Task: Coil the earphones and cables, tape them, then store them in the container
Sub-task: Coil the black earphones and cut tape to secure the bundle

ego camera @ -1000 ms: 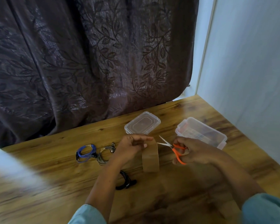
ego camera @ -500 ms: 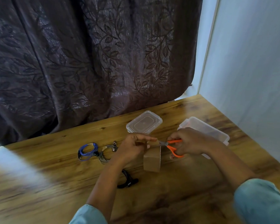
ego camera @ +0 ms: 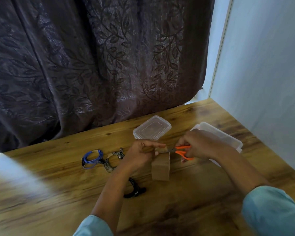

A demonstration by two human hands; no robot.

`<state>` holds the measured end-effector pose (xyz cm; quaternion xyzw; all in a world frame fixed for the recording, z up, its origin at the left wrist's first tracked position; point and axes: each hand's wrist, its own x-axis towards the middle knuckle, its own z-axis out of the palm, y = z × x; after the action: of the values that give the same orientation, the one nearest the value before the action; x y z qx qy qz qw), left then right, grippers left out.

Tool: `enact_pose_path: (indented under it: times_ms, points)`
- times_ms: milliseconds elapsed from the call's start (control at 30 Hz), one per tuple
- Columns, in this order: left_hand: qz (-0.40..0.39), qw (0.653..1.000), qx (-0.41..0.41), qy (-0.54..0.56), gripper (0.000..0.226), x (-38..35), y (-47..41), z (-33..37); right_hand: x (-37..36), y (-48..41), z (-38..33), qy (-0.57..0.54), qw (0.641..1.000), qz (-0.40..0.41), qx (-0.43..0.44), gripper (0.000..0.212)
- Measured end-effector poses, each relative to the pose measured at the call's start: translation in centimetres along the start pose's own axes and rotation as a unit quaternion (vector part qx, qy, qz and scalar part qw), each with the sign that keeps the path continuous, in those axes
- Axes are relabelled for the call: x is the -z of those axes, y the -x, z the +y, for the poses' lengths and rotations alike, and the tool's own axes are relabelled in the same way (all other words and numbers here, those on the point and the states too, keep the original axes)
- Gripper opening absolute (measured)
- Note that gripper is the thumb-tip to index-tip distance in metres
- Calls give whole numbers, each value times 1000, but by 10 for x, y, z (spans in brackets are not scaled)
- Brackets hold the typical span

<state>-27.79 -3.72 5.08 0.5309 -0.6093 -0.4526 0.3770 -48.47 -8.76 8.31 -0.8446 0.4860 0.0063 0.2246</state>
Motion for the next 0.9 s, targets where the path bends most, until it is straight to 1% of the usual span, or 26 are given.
enact_pose_path:
  times_ms: [167, 333, 433, 567, 767, 867, 900]
  points:
    - [20, 999, 11, 31, 31, -2, -2, -6, 4, 3, -2, 67, 996, 49, 24, 21]
    - [56, 995, 21, 78, 32, -7, -1, -8, 6, 7, -5, 82, 995, 54, 26, 26]
    - [80, 993, 14, 87, 36, -9, 2, -10, 8, 8, -6, 83, 995, 52, 22, 27]
    - [96, 988, 24, 120, 44, -11, 3, -13, 7, 8, -7, 53, 998, 41, 9, 27]
    - [109, 984, 31, 140, 55, -13, 1, -18, 8, 11, 6, 28, 999, 33, -28, 12]
    - [113, 985, 23, 129, 59, -13, 0, -20, 4, 12, 16, 41, 997, 19, -62, 25]
    - [115, 986, 19, 120, 61, -13, 0, -20, -1, 12, 18, 45, 996, 18, -78, 25]
